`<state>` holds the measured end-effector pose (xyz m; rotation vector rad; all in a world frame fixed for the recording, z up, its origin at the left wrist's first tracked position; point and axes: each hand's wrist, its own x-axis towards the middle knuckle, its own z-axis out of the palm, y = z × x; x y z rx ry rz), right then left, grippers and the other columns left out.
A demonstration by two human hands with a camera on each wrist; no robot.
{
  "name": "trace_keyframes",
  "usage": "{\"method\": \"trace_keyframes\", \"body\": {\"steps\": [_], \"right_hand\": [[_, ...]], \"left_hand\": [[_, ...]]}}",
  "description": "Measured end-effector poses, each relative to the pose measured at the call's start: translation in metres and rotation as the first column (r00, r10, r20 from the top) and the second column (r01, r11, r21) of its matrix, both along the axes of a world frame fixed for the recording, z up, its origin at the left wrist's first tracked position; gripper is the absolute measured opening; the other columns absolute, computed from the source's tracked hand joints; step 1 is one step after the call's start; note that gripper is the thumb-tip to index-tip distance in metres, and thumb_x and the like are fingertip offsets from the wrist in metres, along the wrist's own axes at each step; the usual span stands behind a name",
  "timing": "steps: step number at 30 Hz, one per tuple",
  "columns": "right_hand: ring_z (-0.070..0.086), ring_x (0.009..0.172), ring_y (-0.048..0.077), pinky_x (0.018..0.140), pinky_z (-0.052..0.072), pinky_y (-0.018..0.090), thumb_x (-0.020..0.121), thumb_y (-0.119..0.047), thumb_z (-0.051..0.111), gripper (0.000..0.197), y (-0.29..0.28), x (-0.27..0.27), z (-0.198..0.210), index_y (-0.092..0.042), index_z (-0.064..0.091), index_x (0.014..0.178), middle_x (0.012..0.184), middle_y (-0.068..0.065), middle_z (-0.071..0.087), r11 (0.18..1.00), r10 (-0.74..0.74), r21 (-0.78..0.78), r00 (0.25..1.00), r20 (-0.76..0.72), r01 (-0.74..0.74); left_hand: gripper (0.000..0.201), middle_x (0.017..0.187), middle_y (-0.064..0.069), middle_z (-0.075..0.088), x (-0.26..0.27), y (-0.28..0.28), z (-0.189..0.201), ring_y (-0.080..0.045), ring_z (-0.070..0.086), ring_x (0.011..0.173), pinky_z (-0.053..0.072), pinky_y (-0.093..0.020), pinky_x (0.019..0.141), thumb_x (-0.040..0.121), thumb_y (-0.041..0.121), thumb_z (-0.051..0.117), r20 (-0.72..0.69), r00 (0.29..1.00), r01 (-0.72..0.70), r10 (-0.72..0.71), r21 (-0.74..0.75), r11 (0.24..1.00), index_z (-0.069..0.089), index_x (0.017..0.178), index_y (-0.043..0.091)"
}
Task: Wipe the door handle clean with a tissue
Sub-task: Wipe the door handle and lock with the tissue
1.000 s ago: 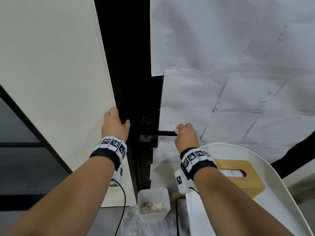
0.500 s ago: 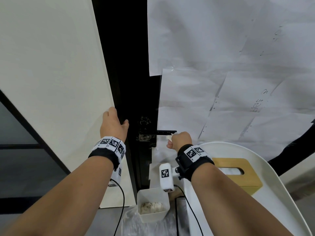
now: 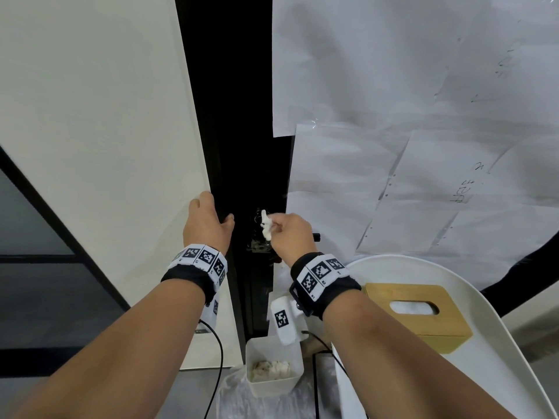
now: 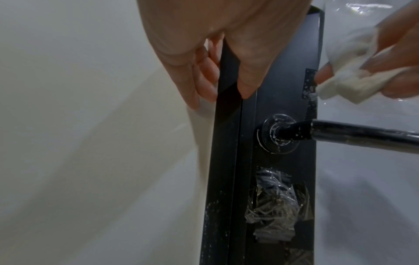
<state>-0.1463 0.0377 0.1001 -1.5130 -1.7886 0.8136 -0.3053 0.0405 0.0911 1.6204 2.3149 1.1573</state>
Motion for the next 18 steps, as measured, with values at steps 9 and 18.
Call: {"method": "trace_keyframes", "body": {"steps": [9,18], "right_hand": [[0.044,0.098,0.024,0.068,0.041,0.029,0.087,-0.008,0.047,0.015,0.001,0.015,-0.021,-0.004,0.061,0.084,0.103,0.009,0.047,0.969,-0.014,0.211,0.831,0.557,-0.126],[0.053,0.102,0.021,0.083,0.053,0.031,0.075,0.011,0.052,0.045,0.005,-0.009,-0.016,-0.007,0.065,0.115,0.109,0.006,0.054,0.926,0.16,0.237,0.872,0.462,-0.295]], "left_hand": [[0.033,0.097,-0.007,0.048,-0.002,0.001,-0.002,-0.024,0.05,0.062,0.039,-0.03,0.052,0.083,0.023,0.068,-0.005,1.0,0.01,-0.01,0.006,1.0,0.04,0.095,0.014],[0.034,0.095,-0.005,0.047,-0.004,0.002,-0.002,-0.023,0.049,0.062,0.039,-0.03,0.052,0.082,0.025,0.069,-0.018,1.0,0.003,-0.003,-0.015,1.0,0.039,0.094,0.015]]}}
